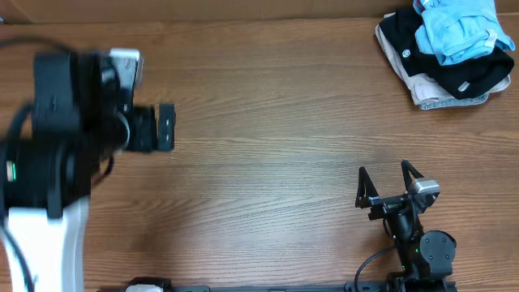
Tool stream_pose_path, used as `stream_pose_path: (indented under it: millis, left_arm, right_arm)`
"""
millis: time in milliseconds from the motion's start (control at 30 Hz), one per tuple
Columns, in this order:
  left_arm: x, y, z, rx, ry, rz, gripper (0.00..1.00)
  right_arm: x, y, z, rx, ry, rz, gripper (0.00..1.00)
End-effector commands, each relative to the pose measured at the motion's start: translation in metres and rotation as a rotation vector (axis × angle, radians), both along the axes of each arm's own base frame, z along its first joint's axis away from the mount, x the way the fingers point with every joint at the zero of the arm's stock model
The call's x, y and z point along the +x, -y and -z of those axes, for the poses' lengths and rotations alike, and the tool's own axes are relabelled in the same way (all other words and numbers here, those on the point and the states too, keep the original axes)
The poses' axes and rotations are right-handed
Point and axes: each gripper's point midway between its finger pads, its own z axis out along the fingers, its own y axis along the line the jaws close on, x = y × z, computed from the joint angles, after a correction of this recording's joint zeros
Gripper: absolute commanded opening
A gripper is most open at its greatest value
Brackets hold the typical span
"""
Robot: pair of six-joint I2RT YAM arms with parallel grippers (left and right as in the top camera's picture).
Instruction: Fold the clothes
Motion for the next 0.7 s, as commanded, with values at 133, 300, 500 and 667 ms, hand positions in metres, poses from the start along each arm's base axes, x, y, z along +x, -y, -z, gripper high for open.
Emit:
stream_pose_path:
  millis: [133,300,500,667]
  left_arm:
    - [0.009,-0.008,0.069,-0.015,0.302,-0.042,1.0]
    - [0.005,-0.007,0.112,-0.06,0.457,-0.022,1.0]
    - [-0.01,-0.005,0.151,-0.079,0.586,-0.006,1.0]
    - [-0.02,-0.007,0.165,-0.08,0.67,-0.008,1.0]
  right_arm:
    - [0.0,-0.001,0.002,0.0,0.004,-0.005,1.0]
    - [0.0,-0.001,0.002,0.0,0.004,-0.005,1.0]
    - [0.0,-0.001,0.002,0.0,0.004,-0.005,1.0]
    - [0.0,-0.001,0.002,0.0,0.004,-0.005,1.0]
